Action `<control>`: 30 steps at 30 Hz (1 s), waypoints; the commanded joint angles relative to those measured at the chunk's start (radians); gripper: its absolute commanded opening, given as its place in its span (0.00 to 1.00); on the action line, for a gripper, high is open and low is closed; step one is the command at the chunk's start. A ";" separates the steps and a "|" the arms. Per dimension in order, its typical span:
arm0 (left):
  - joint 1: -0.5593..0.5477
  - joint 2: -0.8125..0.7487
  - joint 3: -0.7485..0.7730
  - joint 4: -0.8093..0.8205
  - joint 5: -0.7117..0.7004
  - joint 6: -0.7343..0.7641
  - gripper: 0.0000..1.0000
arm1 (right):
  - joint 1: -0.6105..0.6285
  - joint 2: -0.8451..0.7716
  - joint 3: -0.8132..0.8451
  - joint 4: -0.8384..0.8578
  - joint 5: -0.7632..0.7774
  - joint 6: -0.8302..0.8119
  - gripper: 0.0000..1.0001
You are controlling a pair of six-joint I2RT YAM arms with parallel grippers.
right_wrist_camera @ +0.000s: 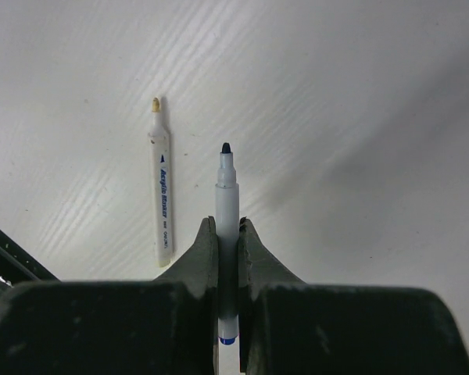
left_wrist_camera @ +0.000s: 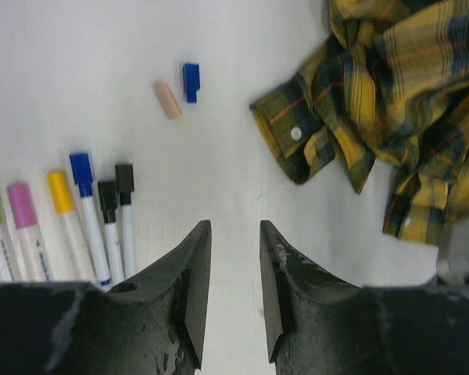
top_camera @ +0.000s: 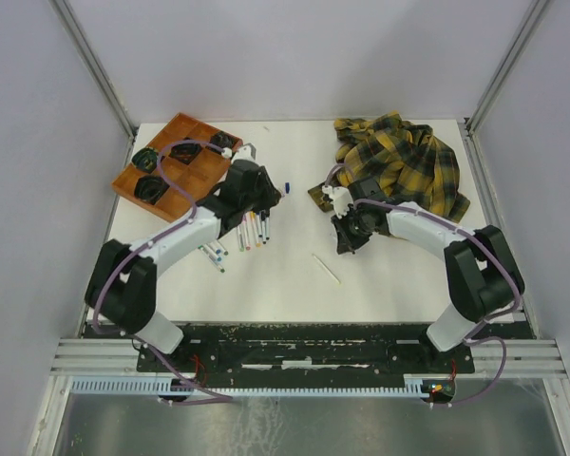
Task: Open the pen caps
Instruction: Place the pen at the center of the board.
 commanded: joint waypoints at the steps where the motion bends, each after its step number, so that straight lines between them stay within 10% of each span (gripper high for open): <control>1: 0.005 -0.209 -0.250 0.291 0.124 0.148 0.38 | 0.006 0.040 0.055 -0.035 0.041 -0.024 0.07; 9: 0.008 -0.505 -0.596 0.518 0.183 0.155 0.42 | 0.082 0.118 0.066 -0.031 0.081 -0.016 0.10; 30: 0.008 -0.827 -0.882 0.630 0.252 0.083 0.52 | 0.141 0.203 0.104 -0.066 0.126 0.005 0.26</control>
